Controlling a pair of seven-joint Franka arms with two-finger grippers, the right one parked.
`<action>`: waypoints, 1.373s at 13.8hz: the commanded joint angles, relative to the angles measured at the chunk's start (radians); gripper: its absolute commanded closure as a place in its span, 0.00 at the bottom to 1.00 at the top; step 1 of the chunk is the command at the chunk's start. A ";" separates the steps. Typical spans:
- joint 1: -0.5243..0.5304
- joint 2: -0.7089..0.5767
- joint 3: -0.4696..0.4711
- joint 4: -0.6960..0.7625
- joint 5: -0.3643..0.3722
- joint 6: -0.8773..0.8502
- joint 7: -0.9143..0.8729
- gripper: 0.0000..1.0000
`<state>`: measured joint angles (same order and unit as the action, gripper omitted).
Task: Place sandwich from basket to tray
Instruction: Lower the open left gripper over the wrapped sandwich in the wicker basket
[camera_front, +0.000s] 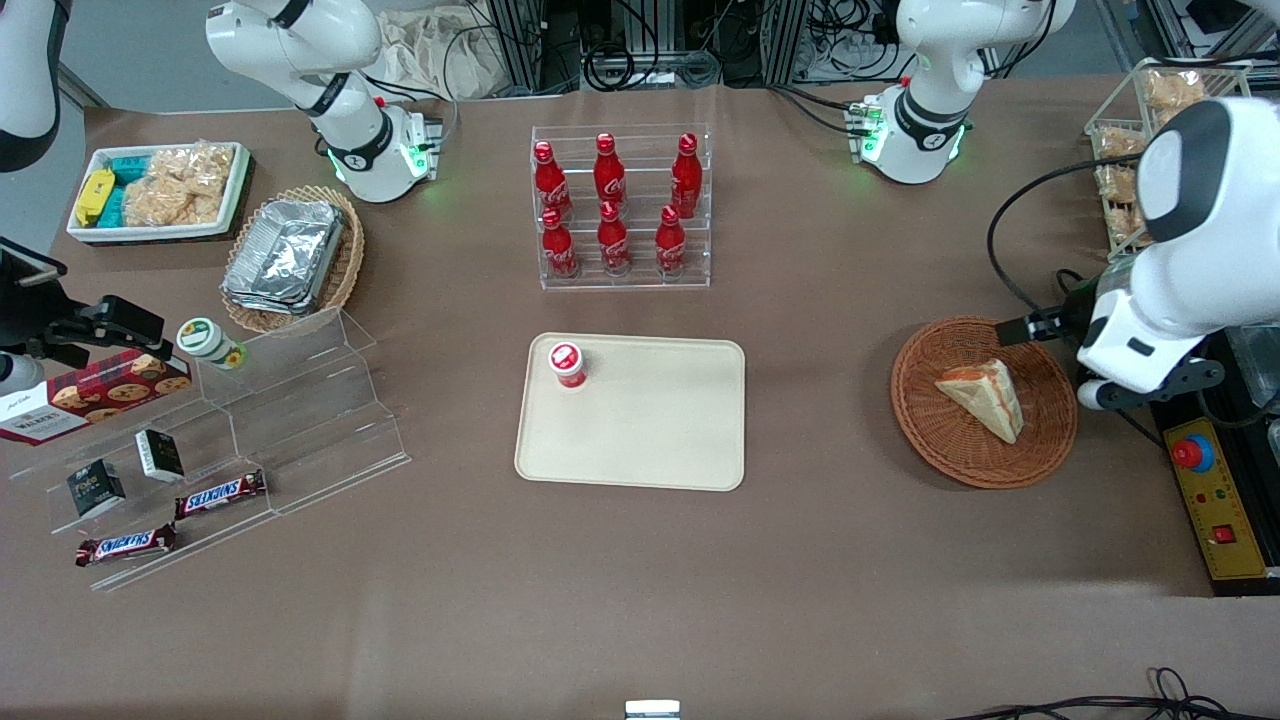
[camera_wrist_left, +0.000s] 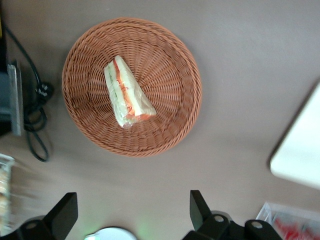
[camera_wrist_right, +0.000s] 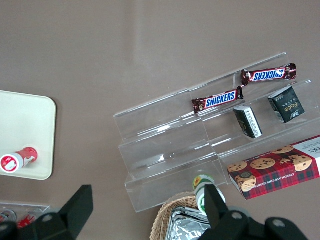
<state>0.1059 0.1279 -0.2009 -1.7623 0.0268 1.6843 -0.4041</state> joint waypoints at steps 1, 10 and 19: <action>-0.005 -0.024 -0.002 -0.167 0.050 0.182 -0.140 0.00; 0.006 -0.018 0.089 -0.433 0.096 0.537 -0.283 0.00; 0.037 0.139 0.106 -0.460 0.096 0.731 -0.309 0.00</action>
<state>0.1269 0.2340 -0.0931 -2.2199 0.1075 2.3669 -0.6970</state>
